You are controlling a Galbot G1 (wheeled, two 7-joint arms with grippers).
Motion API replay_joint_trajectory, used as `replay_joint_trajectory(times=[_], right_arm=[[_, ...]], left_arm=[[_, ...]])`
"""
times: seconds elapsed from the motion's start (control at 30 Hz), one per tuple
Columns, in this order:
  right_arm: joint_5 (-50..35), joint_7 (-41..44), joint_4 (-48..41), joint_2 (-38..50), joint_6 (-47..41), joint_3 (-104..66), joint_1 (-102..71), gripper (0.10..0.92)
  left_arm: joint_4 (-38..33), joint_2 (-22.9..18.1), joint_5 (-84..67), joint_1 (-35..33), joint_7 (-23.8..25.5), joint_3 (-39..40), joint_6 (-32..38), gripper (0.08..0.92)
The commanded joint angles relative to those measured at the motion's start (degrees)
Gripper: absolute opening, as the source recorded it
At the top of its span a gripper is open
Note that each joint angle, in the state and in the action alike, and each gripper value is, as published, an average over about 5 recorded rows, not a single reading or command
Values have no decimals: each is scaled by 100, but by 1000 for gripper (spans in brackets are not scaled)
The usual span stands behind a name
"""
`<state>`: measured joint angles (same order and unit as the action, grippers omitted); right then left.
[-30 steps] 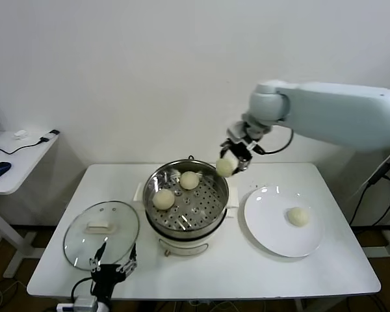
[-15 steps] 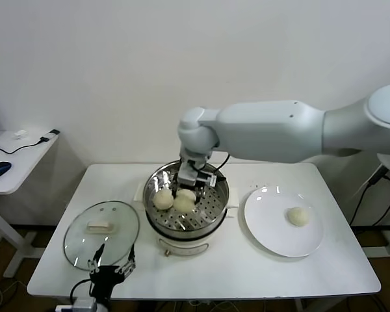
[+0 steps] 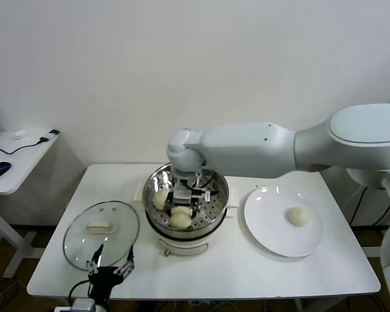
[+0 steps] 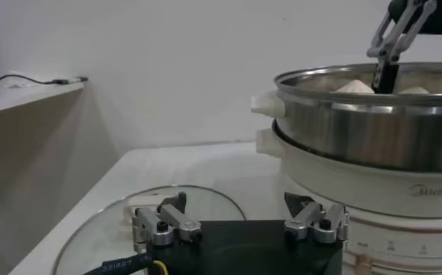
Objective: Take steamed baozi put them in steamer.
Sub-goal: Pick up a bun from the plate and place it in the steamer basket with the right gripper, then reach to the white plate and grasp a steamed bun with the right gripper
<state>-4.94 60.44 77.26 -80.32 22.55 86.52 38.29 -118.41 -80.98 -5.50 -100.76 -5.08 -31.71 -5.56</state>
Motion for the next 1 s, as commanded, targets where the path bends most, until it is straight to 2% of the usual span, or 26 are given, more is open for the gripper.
replay_joint_trajectory(times=[0.03, 0.1, 0.3, 0.47, 0.57, 0.83, 1.0], right_arm=[[-98, 86, -77, -63, 212, -57, -34, 778], [-297, 149, -50, 13, 223, -67, 82, 810], [-960, 505, -99, 549, 62, -155, 696, 822], [-2079, 471, -619, 1583, -770, 472, 1437, 823], [-2425, 320, -761, 2246, -1476, 1032, 1681, 823], [-2031, 138, -1014, 3914, -2646, 1165, 697, 823], [-1474, 46, -1431, 4333, -2836, 317, -552, 823]], left_arm=[[-4, 6, 8, -4, -1, -1, -1, 823], [-8, 6, 13, -7, -3, 2, 4, 823], [-51, -3, 21, -19, -1, 6, 3, 823], [-87, 0, 24, -41, 0, 1, 3, 823], [-110, -2, 28, -37, 2, 6, 1, 823], [-123, 9, 28, 2, 5, -9, 9, 823], [-113, -23, 33, 49, 27, -43, -47, 823]])
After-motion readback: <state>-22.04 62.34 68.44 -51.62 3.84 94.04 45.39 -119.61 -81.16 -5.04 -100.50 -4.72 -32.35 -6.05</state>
